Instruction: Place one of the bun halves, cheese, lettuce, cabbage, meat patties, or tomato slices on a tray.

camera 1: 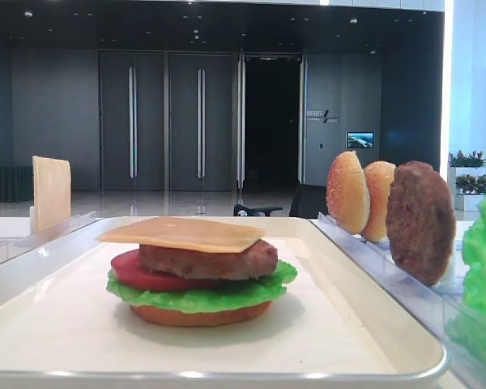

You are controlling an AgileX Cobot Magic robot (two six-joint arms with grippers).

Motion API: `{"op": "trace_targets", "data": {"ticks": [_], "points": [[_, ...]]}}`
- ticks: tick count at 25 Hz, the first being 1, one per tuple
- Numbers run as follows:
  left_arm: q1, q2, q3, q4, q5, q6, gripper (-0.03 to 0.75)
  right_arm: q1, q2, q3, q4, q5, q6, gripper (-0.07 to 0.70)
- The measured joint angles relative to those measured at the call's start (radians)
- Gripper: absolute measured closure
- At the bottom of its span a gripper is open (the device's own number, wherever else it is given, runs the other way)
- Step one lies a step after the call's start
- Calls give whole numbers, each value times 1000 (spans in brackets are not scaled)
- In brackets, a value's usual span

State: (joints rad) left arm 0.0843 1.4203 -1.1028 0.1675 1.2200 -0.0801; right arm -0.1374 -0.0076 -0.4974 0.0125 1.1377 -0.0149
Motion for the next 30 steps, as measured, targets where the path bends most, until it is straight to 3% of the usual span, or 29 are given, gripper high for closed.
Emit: {"op": "trace_targets", "data": {"ticks": [20,30], "points": [[0,-972,573,-57,-41,-7,167,0,0,0,0,0,0,104],[0,-1319,627,-69,-102,-7,177,19,0,0,-2,0,0,104]]}}
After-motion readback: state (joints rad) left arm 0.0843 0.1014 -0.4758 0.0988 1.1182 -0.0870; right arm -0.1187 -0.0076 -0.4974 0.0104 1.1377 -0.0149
